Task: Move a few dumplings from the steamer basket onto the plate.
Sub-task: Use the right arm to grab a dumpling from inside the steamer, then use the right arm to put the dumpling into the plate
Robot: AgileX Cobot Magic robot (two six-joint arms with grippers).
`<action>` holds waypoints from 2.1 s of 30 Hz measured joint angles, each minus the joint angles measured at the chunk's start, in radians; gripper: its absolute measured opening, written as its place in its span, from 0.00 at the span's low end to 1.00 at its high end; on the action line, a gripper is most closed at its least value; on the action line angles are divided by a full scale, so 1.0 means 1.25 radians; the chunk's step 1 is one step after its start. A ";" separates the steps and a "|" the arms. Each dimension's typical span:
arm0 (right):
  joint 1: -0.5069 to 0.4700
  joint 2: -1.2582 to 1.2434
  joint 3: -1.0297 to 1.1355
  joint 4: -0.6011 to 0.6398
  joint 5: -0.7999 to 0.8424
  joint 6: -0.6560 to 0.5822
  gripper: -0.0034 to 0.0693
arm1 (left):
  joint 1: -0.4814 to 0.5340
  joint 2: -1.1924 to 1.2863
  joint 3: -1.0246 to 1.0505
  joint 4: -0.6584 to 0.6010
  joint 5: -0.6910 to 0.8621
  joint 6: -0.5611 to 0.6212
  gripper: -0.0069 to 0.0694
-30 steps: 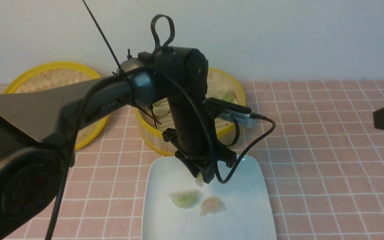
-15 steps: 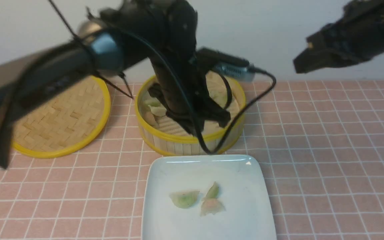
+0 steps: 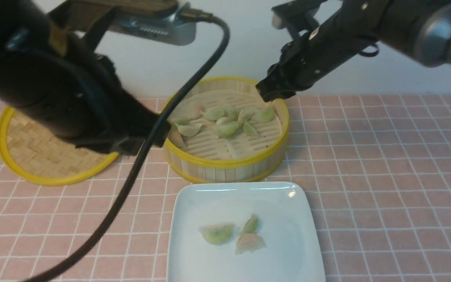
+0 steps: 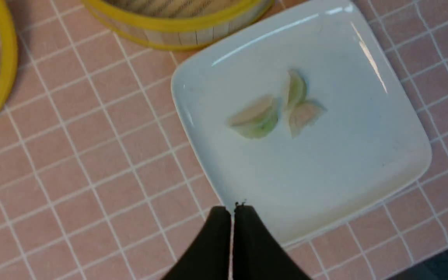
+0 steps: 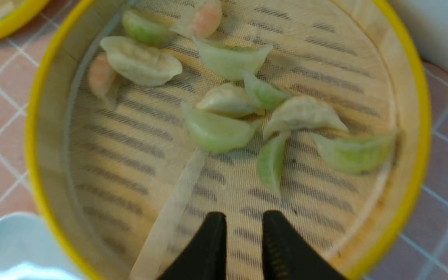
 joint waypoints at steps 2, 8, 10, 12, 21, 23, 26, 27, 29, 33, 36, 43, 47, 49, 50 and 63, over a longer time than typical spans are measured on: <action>0.009 0.054 -0.028 0.000 -0.016 -0.002 0.32 | 0.000 -0.042 0.046 0.000 -0.001 -0.014 0.08; 0.019 0.193 -0.120 -0.002 -0.052 -0.009 0.52 | 0.000 -0.138 0.161 0.000 -0.015 -0.040 0.08; 0.019 0.220 -0.139 -0.002 -0.052 -0.010 0.54 | 0.000 -0.156 0.183 0.000 -0.016 -0.051 0.08; 0.019 0.237 -0.150 -0.002 -0.052 -0.010 0.53 | 0.000 -0.169 0.199 0.000 -0.018 -0.057 0.08; 0.019 0.210 -0.204 -0.074 0.076 0.069 0.22 | 0.000 -0.204 0.216 0.001 -0.050 -0.064 0.08; 0.019 0.175 -0.223 -0.088 0.157 0.084 0.22 | 0.000 -0.208 0.216 0.002 -0.058 -0.064 0.08; 0.019 0.092 -0.228 -0.093 0.224 0.093 0.22 | 0.000 -0.214 0.216 0.017 -0.061 -0.064 0.08; 0.019 0.058 -0.207 -0.090 0.229 0.096 0.22 | 0.000 -0.215 0.216 0.017 -0.061 -0.064 0.08; 0.019 -0.004 -0.152 -0.079 0.230 0.100 0.22 | 0.000 -0.217 0.216 0.025 -0.061 -0.065 0.08; 0.040 -0.157 0.061 -0.052 0.230 0.102 0.22 | 0.000 -0.217 0.216 0.033 -0.061 -0.065 0.08; 0.093 -0.244 0.279 -0.025 0.233 0.102 0.22 | 0.000 -0.217 0.216 0.036 -0.064 -0.065 0.08; 0.217 -0.254 0.549 -0.005 0.101 0.139 0.22 | 0.000 -0.217 0.216 0.038 -0.094 -0.065 0.08; 0.265 -0.229 0.570 -0.003 0.021 0.149 0.25 | 0.000 -0.217 0.216 0.038 -0.102 -0.065 0.08; 0.269 -0.225 0.570 -0.002 0.002 0.150 0.27 | 0.000 -0.217 0.216 0.038 -0.102 -0.065 0.08; 0.270 -0.224 0.570 -0.001 -0.003 0.150 0.30 | 0.000 -0.217 0.216 0.038 -0.102 -0.065 0.08; 0.238 -0.200 0.332 -0.203 0.032 0.219 0.70 | 0.000 -0.217 0.216 0.042 -0.100 -0.052 0.08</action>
